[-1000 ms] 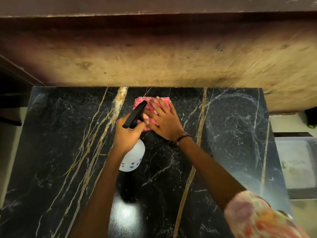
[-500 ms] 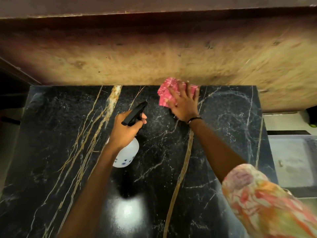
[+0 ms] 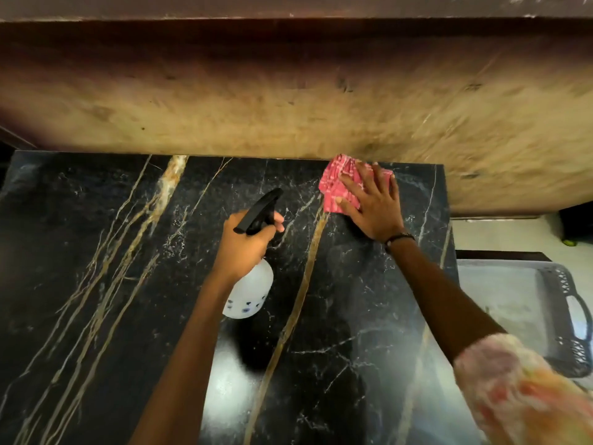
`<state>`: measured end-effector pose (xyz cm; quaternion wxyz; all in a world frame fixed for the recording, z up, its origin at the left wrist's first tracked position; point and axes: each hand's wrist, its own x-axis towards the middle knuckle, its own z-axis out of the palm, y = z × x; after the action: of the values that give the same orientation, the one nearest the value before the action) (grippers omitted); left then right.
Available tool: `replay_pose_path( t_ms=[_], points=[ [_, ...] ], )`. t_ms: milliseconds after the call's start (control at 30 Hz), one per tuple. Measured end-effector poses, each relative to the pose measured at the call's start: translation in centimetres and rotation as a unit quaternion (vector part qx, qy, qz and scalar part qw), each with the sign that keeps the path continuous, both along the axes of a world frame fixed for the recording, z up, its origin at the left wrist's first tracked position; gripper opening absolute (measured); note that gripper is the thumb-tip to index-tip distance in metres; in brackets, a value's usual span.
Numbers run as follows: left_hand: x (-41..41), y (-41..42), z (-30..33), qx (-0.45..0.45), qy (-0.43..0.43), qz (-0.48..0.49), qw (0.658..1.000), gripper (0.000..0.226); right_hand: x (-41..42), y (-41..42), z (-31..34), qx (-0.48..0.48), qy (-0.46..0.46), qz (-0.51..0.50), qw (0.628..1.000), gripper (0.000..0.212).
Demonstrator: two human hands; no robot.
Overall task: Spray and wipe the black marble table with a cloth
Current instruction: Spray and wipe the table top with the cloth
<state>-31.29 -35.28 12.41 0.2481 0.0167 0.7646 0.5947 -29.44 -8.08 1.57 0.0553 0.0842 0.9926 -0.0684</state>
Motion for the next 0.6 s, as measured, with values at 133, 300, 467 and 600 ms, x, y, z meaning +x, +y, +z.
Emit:
replay_pose_path(
  t_ms=[133,300,467,600],
  points=[
    [0.7,1.9,0.1,0.005,0.002,0.014,1.000,0.022,-4.7,-2.9,0.5,-0.019,-0.017,-0.004,1.000,0.058],
    [1.2,4.0,0.1,-0.009,0.001,0.009,1.000,0.020,-2.3,-6.1,0.1,-0.034,0.018,0.136,0.990,0.055],
    [1.3,6.0,0.0,-0.012,0.010,-0.008,1.000,0.018,4.0,0.2,-0.6,-0.013,0.049,0.158,0.986,0.057],
    [1.6,7.2,-0.2,-0.009,0.020,-0.012,1.000,0.020,3.7,5.9,-0.5,-0.004,0.033,0.065,0.997,0.062]
  ],
)
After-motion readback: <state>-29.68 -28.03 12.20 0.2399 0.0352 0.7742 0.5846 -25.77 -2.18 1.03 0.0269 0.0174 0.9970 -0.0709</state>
